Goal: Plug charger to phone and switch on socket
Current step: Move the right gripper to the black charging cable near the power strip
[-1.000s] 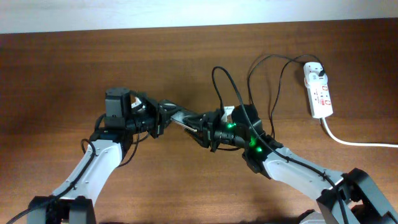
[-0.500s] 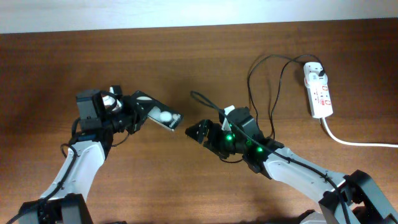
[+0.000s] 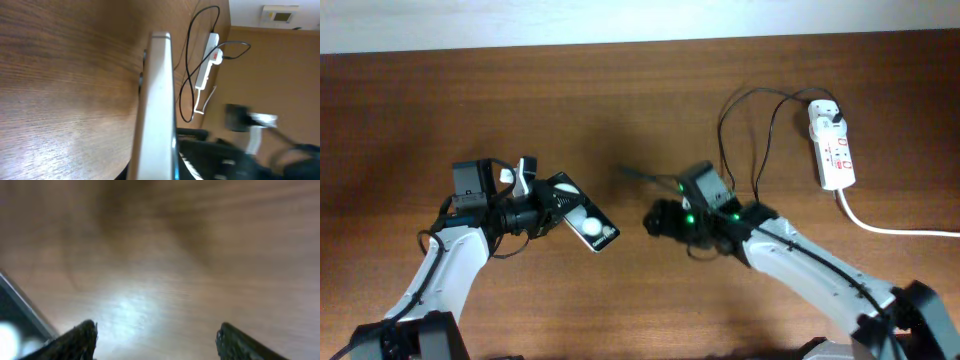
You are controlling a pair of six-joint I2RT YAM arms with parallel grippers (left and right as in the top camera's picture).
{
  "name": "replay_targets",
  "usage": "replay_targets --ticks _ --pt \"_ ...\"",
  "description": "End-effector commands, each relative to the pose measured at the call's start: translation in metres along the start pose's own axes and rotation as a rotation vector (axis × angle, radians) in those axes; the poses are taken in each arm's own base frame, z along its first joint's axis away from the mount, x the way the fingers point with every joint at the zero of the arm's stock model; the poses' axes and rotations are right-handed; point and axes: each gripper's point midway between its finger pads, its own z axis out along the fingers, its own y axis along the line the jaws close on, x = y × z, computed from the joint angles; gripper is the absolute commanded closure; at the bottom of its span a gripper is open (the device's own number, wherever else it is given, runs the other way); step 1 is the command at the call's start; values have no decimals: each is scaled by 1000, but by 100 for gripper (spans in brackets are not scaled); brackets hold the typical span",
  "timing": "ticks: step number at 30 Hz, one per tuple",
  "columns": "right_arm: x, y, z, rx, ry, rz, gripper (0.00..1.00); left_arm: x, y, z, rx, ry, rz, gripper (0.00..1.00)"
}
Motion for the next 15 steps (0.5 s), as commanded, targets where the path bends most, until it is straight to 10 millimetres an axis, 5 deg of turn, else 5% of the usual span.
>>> replay_targets --ticks 1,5,10,15 --pt "-55 20 -53 105 -227 -26 18 -2 -7 -2 23 1 47 100" --pt "-95 10 -91 209 -376 20 19 -3 -6 -2 14 -5 47 100" --pt "-161 -36 -123 267 -483 164 22 -3 -6 -2 15 -5 47 100" --pt "-228 -68 -104 344 -490 206 21 -3 -6 -2 15 -5 47 100"
